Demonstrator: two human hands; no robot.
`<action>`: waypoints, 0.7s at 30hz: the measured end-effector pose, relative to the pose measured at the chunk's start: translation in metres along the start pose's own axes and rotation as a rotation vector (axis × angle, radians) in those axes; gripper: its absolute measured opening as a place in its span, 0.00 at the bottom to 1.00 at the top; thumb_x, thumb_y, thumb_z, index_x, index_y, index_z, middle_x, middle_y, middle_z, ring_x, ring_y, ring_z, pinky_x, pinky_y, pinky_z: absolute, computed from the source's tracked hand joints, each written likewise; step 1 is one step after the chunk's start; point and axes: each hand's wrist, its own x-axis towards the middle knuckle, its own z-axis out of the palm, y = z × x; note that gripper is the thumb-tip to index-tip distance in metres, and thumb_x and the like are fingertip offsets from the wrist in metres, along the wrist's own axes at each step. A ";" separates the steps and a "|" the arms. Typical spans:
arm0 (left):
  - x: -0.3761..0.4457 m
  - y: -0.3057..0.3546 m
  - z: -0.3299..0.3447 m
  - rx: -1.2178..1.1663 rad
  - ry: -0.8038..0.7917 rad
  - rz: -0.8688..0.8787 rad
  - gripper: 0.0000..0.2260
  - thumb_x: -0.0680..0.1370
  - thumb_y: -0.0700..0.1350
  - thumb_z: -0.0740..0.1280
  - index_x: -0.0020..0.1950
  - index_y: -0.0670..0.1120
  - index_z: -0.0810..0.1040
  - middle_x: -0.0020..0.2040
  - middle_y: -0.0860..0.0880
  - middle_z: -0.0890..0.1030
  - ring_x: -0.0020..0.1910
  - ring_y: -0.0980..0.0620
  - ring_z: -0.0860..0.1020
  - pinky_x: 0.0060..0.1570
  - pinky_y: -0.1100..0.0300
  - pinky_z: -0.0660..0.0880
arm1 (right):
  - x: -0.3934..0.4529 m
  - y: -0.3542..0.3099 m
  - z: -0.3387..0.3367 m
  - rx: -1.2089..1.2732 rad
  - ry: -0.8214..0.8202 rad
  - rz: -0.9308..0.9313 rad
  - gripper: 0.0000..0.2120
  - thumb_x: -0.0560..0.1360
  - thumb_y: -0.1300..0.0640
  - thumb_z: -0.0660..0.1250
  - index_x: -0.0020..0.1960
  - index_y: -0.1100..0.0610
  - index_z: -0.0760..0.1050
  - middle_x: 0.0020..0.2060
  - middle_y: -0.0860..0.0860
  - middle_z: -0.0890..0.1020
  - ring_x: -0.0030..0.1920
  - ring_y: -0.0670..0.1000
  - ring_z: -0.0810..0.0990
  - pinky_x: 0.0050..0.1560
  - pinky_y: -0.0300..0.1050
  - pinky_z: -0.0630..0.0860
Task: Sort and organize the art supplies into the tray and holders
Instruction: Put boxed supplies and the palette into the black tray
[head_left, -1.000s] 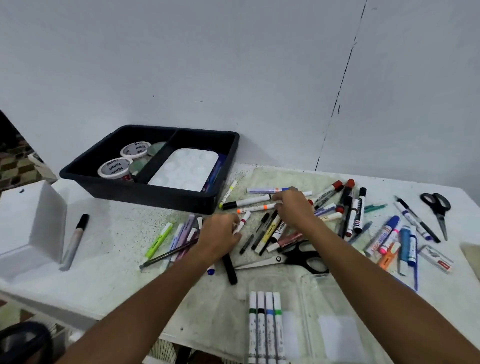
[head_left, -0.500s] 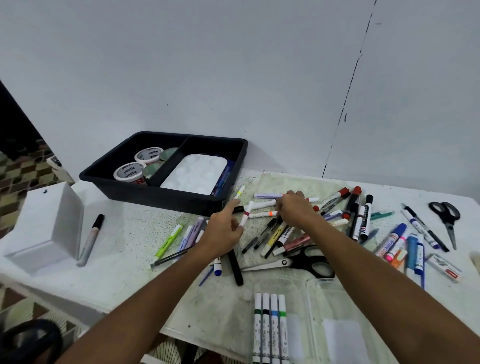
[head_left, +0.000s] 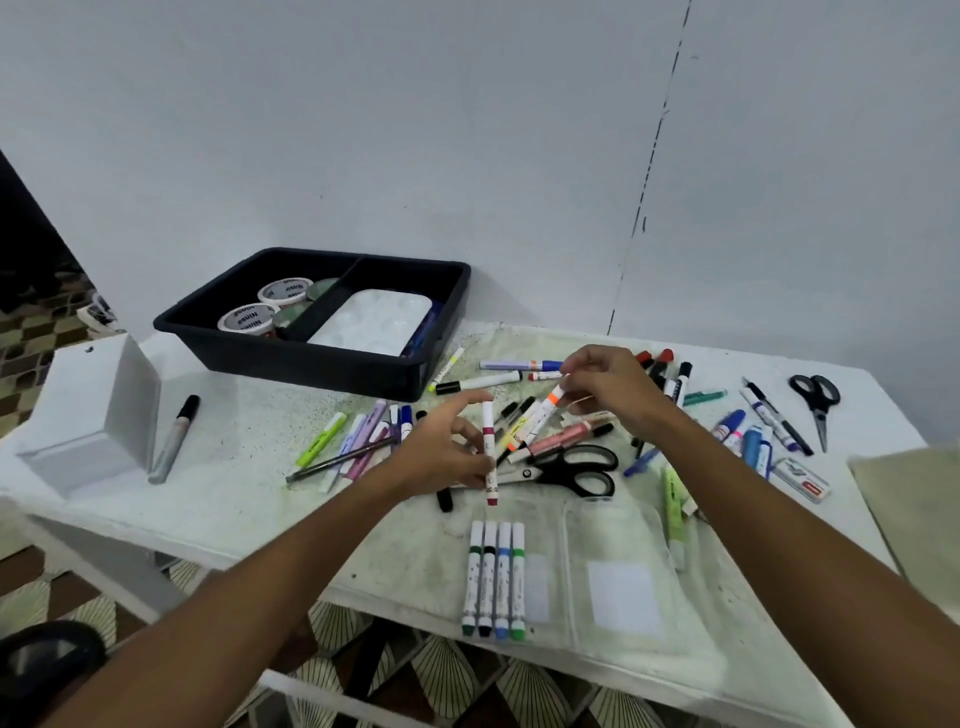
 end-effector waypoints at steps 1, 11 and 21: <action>-0.005 0.000 0.006 -0.020 -0.026 -0.016 0.30 0.70 0.28 0.72 0.65 0.51 0.69 0.41 0.42 0.78 0.38 0.39 0.81 0.39 0.48 0.81 | -0.010 0.002 -0.001 0.009 -0.026 0.016 0.06 0.73 0.71 0.67 0.44 0.62 0.76 0.34 0.57 0.82 0.32 0.53 0.83 0.31 0.43 0.79; -0.044 -0.020 0.054 0.242 -0.167 -0.022 0.36 0.66 0.40 0.79 0.71 0.45 0.67 0.39 0.45 0.82 0.37 0.52 0.81 0.41 0.58 0.78 | -0.077 0.038 0.018 -0.266 -0.264 0.141 0.04 0.76 0.62 0.69 0.49 0.60 0.82 0.36 0.56 0.83 0.34 0.53 0.82 0.33 0.42 0.78; -0.049 -0.024 0.063 0.346 -0.163 -0.017 0.37 0.65 0.41 0.80 0.71 0.41 0.69 0.38 0.48 0.83 0.34 0.60 0.79 0.37 0.66 0.75 | -0.089 0.049 0.037 -0.417 -0.229 0.149 0.01 0.76 0.62 0.69 0.47 0.60 0.79 0.34 0.56 0.82 0.29 0.49 0.81 0.27 0.38 0.75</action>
